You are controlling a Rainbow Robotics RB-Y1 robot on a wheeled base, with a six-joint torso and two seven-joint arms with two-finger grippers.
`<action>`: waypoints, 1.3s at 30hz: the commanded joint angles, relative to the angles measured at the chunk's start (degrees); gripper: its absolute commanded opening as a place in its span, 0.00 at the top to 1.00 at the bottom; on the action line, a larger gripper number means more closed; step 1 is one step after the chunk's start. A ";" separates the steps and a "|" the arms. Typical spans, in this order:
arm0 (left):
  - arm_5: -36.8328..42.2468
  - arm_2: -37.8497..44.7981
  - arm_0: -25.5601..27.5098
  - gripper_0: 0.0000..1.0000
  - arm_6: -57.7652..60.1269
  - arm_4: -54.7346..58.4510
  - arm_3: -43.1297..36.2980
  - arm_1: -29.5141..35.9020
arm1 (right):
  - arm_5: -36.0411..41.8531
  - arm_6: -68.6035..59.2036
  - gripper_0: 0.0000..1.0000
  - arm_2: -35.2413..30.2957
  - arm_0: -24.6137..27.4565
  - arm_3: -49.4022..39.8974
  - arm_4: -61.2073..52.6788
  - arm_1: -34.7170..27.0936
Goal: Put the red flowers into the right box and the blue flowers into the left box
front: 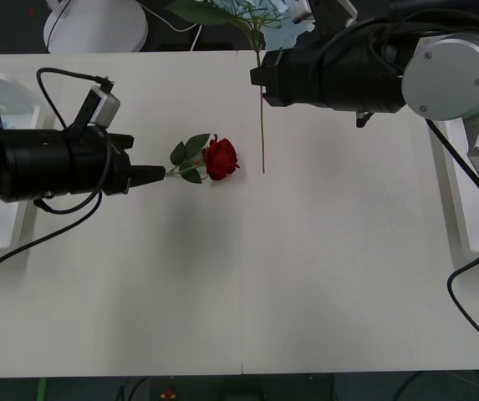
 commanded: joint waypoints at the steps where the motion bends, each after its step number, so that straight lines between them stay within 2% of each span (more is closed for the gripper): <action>1: -5.41 1.28 7.72 0.00 -0.67 9.88 -4.28 1.94 | -1.10 1.59 1.00 -1.17 -1.81 -1.85 -1.25 2.40; 4: -10.69 -0.39 12.12 0.00 -1.55 19.46 -4.90 1.67 | -1.37 1.85 1.00 -1.17 -1.72 -1.85 -1.69 2.75; 9: -21.24 -6.80 16.25 0.00 -2.34 30.10 -5.51 1.24 | -1.37 1.94 1.00 -1.08 -1.55 -1.94 -2.39 3.45; 12: -28.97 -11.99 17.04 0.00 -2.78 34.14 -5.60 0.36 | -1.37 1.94 1.00 -0.99 -1.63 -1.94 -2.92 3.98; 18: -43.38 -22.36 16.25 0.00 -3.48 34.32 -6.22 -0.35 | -1.37 2.55 1.00 -0.64 -1.55 -1.94 -4.41 4.15; 22: -49.71 -27.46 14.84 0.00 -3.83 34.14 -6.39 -0.35 | -1.37 2.90 1.00 -0.29 -1.63 -1.94 -4.59 4.33; 31: -58.24 -33.17 10.97 0.00 -3.30 33.53 -6.31 -0.17 | -1.37 2.90 1.00 0.68 -1.55 -1.94 -4.67 4.59; 39: -58.59 -33.87 7.28 0.00 -1.55 33.62 -5.16 -0.17 | -1.63 2.90 1.00 0.85 -1.55 -1.94 -4.59 4.77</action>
